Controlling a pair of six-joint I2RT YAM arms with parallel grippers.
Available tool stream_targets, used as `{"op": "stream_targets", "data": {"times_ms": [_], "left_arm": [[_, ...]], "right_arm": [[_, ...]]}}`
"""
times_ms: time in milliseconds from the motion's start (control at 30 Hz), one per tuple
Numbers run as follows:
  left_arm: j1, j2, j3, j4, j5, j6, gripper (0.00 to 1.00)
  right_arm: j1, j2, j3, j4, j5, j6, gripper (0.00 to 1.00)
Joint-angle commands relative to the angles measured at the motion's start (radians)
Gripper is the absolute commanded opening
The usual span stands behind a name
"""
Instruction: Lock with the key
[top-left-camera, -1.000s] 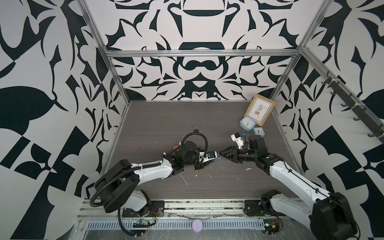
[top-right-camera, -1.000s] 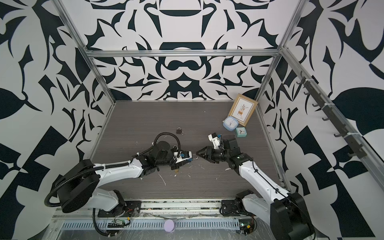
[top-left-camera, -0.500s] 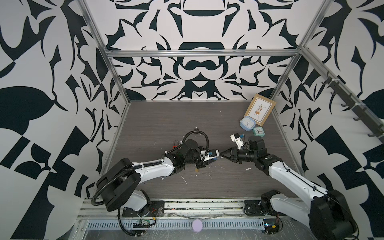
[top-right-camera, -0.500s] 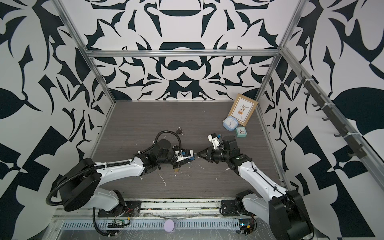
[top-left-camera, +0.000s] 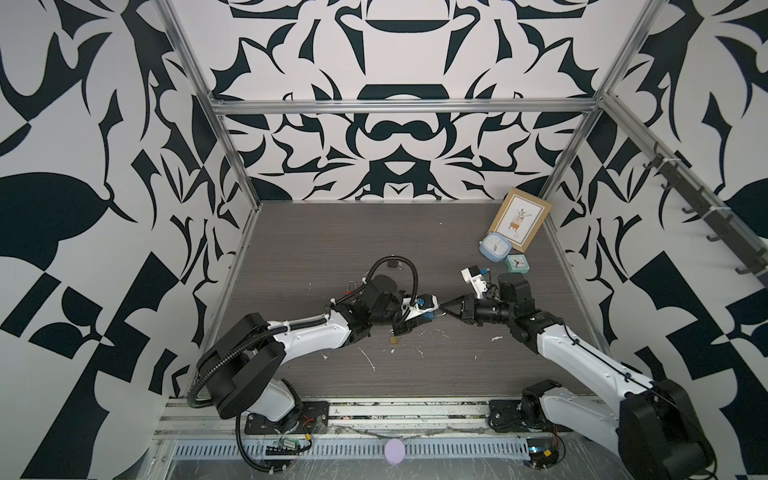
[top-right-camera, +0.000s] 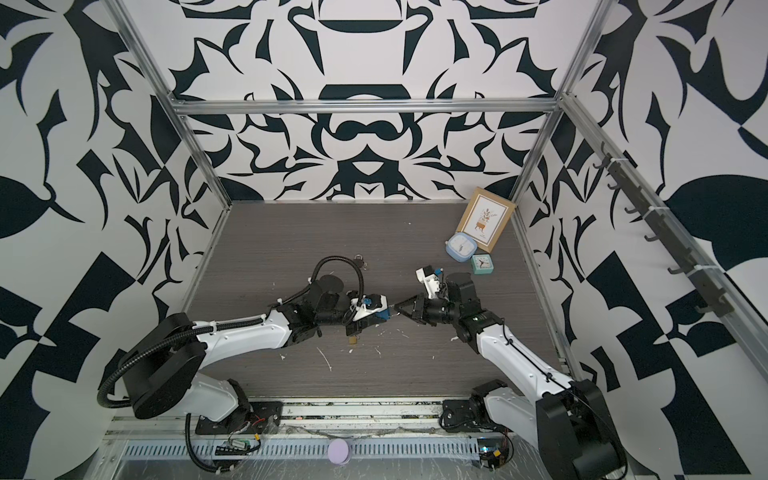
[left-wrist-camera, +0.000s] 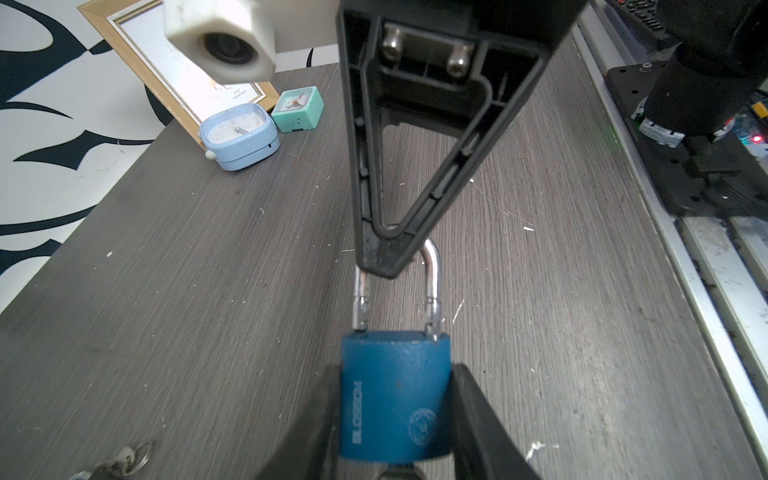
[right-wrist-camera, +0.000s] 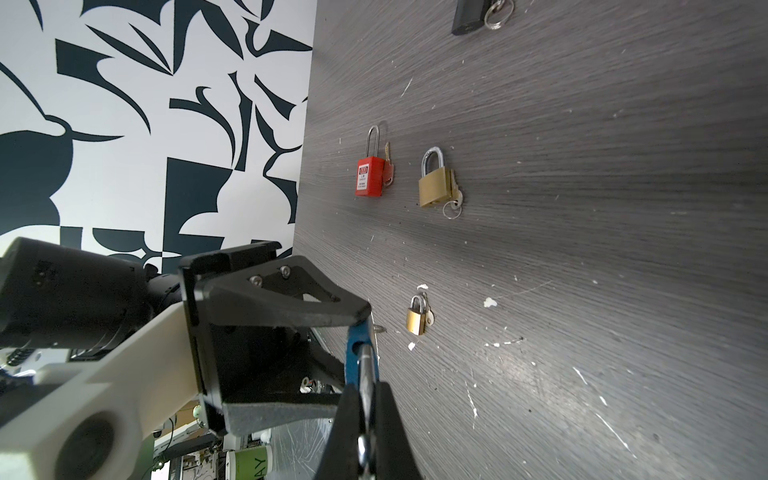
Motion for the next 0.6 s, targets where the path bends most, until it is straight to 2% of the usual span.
{"op": "stream_targets", "data": {"times_ms": [0, 567], "left_arm": [[0.003, 0.008, 0.056, 0.047, 0.048, -0.016, 0.00], [0.006, 0.045, 0.146, 0.083, 0.071, -0.037, 0.00]], "right_arm": [[0.013, 0.004, -0.012, 0.052, -0.036, -0.026, 0.00], [0.082, 0.051, -0.034, 0.073, -0.020, -0.021, 0.00]]}}
